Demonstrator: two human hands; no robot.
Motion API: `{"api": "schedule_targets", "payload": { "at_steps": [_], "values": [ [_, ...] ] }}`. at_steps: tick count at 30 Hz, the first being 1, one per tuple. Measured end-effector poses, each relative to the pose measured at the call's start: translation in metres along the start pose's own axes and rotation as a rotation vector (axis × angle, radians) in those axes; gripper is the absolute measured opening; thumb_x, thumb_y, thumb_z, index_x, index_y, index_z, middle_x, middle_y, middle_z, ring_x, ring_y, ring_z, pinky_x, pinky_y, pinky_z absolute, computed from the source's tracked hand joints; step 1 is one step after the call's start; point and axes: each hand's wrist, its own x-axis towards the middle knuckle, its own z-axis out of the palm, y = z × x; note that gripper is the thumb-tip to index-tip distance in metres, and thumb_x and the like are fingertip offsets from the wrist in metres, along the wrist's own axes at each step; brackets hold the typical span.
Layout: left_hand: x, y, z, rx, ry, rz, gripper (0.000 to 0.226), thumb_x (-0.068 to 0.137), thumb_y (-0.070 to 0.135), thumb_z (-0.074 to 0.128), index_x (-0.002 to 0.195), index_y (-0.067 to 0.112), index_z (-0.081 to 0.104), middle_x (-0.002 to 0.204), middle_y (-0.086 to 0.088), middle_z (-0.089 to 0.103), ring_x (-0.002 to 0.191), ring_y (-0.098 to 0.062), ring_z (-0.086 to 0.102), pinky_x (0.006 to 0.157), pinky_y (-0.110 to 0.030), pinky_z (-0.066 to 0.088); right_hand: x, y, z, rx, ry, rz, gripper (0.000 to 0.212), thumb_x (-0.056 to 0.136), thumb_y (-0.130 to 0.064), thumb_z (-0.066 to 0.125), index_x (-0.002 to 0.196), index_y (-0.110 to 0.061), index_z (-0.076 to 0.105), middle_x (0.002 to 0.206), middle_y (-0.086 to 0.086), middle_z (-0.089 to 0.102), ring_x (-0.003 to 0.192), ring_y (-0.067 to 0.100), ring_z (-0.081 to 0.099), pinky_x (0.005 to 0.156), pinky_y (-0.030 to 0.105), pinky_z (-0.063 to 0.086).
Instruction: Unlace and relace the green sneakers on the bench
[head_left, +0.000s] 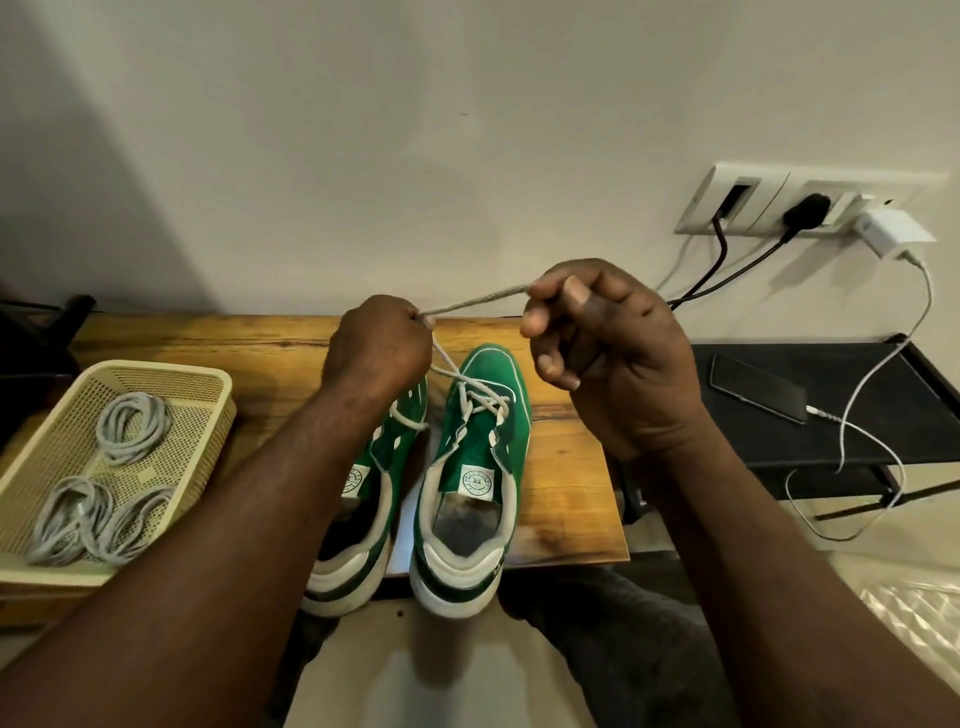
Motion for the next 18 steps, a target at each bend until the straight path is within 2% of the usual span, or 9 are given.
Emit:
{"api": "schedule_targets", "payload": {
  "at_steps": [2,4,6,7,9,11,13,15,18],
  "values": [
    [-0.002,0.002,0.001,-0.002,-0.098,0.081,0.023,0.103,0.034,0.062,0.120,0.024,0.074,0.110,-0.003,0.076,0.092,-0.025,0.073,0.091,-0.043,0.060,0.000,-0.002,-0.003,0.044,0.035,-0.016,0.027,0.105,-0.015,0.044,0.103,-0.010,0.071,0.087,0.008,0.069,0.059,0.020,0.055,0.049,0.024,0.035],
    [-0.009,0.009,-0.001,0.051,-0.204,0.207,0.056,0.099,0.032,0.069,0.152,0.034,0.051,0.133,-0.003,0.069,0.108,-0.025,0.069,0.095,-0.032,0.051,0.000,-0.001,-0.006,-0.074,0.117,-0.003,0.024,0.108,-0.015,0.047,0.111,-0.009,0.070,0.095,0.010,0.073,0.063,0.021,0.059,0.052,0.024,0.038],
    [-0.013,0.012,-0.002,0.286,-0.208,0.290,0.080,0.095,0.033,0.074,0.161,0.043,0.031,0.139,-0.008,0.062,0.116,-0.031,0.064,0.095,-0.036,0.051,0.000,0.003,-0.008,-0.238,0.242,0.049,0.024,0.108,-0.013,0.052,0.127,-0.009,0.067,0.112,0.007,0.077,0.075,0.024,0.070,0.057,0.023,0.044],
    [-0.016,0.012,-0.003,0.411,-0.149,0.296,0.079,0.093,0.035,0.075,0.158,0.044,0.032,0.135,-0.011,0.061,0.114,-0.034,0.063,0.094,-0.041,0.054,0.002,0.004,-0.009,-0.265,0.306,0.092,0.029,0.108,-0.013,0.052,0.135,-0.012,0.063,0.121,0.004,0.076,0.085,0.026,0.075,0.059,0.023,0.047],
    [-0.022,0.011,-0.008,0.545,-0.034,0.289,0.054,0.091,0.039,0.075,0.141,0.038,0.053,0.123,-0.009,0.063,0.105,-0.034,0.064,0.088,-0.045,0.056,0.004,0.007,-0.010,-0.270,0.394,0.183,0.038,0.108,-0.010,0.049,0.145,-0.018,0.057,0.130,-0.002,0.072,0.099,0.025,0.077,0.062,0.024,0.053],
    [-0.027,0.008,-0.012,0.521,-0.124,0.303,0.025,0.091,0.047,0.075,0.113,0.033,0.071,0.108,-0.001,0.070,0.096,-0.026,0.066,0.085,-0.040,0.057,0.005,0.009,-0.011,-0.346,0.390,0.272,0.046,0.104,-0.002,0.047,0.145,-0.019,0.058,0.129,-0.004,0.072,0.099,0.021,0.077,0.064,0.025,0.055],
    [-0.035,0.003,-0.010,0.402,-0.342,0.298,0.024,0.086,0.054,0.079,0.092,0.031,0.074,0.092,0.007,0.074,0.089,-0.016,0.068,0.082,-0.035,0.056,0.005,0.015,-0.009,-0.594,0.310,0.313,0.047,0.099,0.002,0.050,0.139,-0.020,0.065,0.120,-0.005,0.075,0.090,0.015,0.077,0.069,0.028,0.056],
    [-0.046,-0.001,-0.005,0.348,-0.466,0.269,0.029,0.079,0.057,0.084,0.087,0.033,0.070,0.082,0.010,0.073,0.081,-0.011,0.068,0.078,-0.033,0.055,0.005,0.026,-0.007,-0.944,0.223,0.264,0.031,0.101,-0.010,0.060,0.124,-0.025,0.075,0.106,-0.009,0.079,0.082,0.008,0.076,0.077,0.033,0.060],
    [-0.052,-0.014,0.006,0.474,-0.358,0.287,0.027,0.078,0.046,0.086,0.091,0.037,0.063,0.082,0.010,0.070,0.080,-0.014,0.067,0.074,-0.034,0.056,0.006,0.039,-0.005,-1.078,0.166,0.268,0.010,0.099,-0.028,0.068,0.096,-0.029,0.078,0.080,-0.013,0.076,0.073,0.001,0.070,0.074,0.029,0.056]
  ]
}}
